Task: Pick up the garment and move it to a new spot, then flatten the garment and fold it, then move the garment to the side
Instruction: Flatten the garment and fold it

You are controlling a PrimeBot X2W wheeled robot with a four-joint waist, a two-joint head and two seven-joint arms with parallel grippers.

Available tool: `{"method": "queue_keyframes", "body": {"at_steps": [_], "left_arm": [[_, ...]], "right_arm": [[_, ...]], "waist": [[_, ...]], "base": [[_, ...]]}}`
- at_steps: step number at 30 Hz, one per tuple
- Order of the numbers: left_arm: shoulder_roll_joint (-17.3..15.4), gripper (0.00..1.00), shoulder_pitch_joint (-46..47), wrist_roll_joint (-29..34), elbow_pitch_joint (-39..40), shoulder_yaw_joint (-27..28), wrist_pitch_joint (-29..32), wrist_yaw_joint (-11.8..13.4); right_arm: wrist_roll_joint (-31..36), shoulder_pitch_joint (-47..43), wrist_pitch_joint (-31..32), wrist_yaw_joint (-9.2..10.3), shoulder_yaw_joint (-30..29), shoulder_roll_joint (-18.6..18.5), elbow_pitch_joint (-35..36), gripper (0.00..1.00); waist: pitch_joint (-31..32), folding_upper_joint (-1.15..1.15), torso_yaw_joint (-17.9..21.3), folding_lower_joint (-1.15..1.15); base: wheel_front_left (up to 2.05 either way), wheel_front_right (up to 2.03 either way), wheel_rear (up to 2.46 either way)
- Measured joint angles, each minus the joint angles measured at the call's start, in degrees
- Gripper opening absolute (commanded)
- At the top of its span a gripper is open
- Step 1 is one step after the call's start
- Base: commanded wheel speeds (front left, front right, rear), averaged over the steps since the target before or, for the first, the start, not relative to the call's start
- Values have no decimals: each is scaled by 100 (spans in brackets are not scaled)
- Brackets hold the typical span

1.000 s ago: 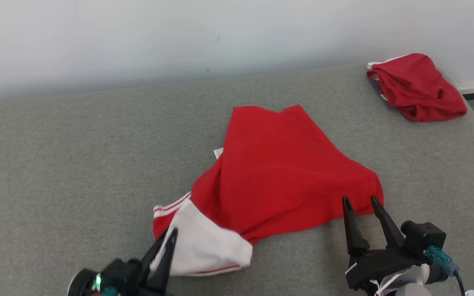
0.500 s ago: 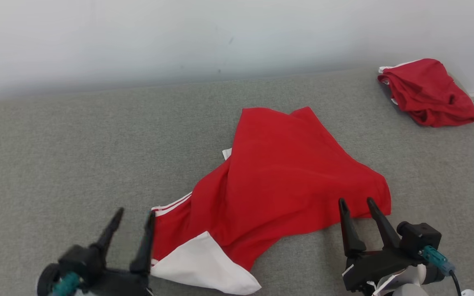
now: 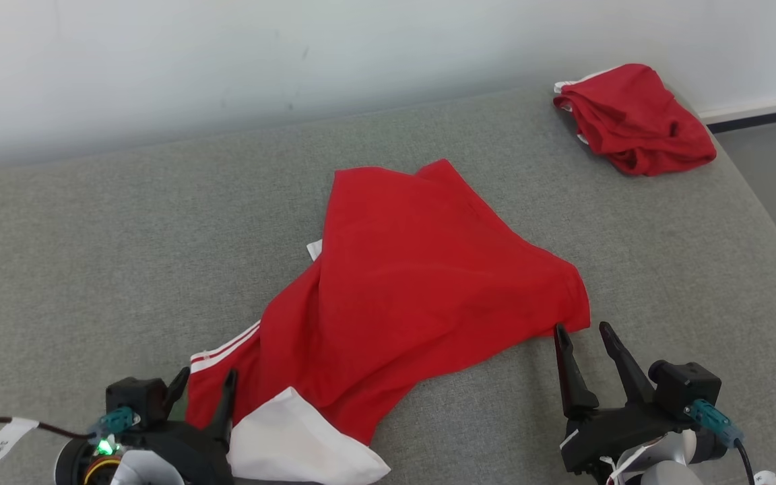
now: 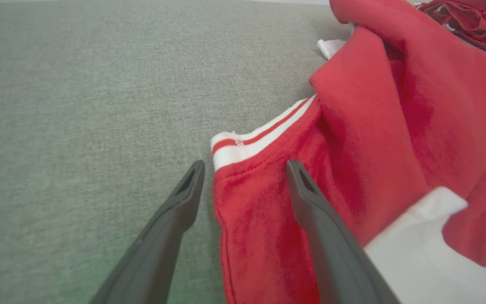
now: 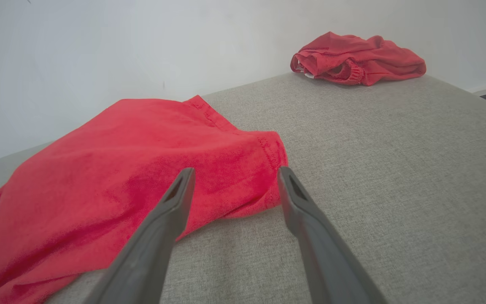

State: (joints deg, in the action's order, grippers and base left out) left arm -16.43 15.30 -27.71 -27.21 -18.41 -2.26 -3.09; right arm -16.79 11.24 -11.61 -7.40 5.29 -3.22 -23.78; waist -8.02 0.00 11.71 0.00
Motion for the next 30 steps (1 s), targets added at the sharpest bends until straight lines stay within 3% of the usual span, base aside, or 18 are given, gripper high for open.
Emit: {"method": "queue_keyframes", "body": {"at_steps": [1, 2, 3, 4, 9, 14, 22, 23, 24, 30], "left_arm": [[37, 100, 50, -67, -77, 25, -24, -40], [63, 81, 116, -104, -158, 20, -27, -74], [83, 29, 165, -123, -212, 27, -98, -105], [101, 0, 222, -145, -277, 53, -202, -122], [7, 0, 543, -48, -446, 210, -737, 18], [-256, 0, 631, -154, -70, 967, -1213, 419], [-96, 0, 191, -332, 264, 750, -899, 260], [-46, 55, 191, -355, 299, 706, -839, 250], [-3, 100, 191, -353, 333, 646, -794, 252], [108, 100, 234, -321, 245, 249, -212, 143]], "right_arm": [[-1, 24, -3, 0, 1, 1, -4, 100], [-2, 40, -9, 0, -5, -1, -10, 100], [-4, 45, -21, 0, -8, 0, -19, 100], [-7, 45, -35, 0, -13, 0, -41, 100], [-8, 50, -66, 0, -33, 4, -111, 100], [-7, 63, -103, 0, -76, -4, -143, 100], [-9, 94, -109, 0, -37, -9, -197, 100], [-10, 100, -109, 0, -40, -14, -204, 100], [-10, 102, -110, 0, -38, -18, -211, 100], [-18, 67, -124, 0, -90, -63, -219, 100]], "waist": [[-26, 0, 24, 0], [-51, 0, 43, 0], [-71, 0, 58, 0], [-87, 0, 67, 0], [-64, 0, 4, 0], [0, 0, -189, 0], [-5, 0, -373, 0], [-15, 0, -377, 0], [-25, 0, -377, 0], [-93, 0, -359, 0]], "base": [[0, 0, 0], [0, 0, 0], [0, 0, 0], [0, 0, 0], [0, 0, 0], [0, 0, 0], [0, 0, 0], [0, 0, 0], [0, 0, 0], [0, 0, 0]]}}
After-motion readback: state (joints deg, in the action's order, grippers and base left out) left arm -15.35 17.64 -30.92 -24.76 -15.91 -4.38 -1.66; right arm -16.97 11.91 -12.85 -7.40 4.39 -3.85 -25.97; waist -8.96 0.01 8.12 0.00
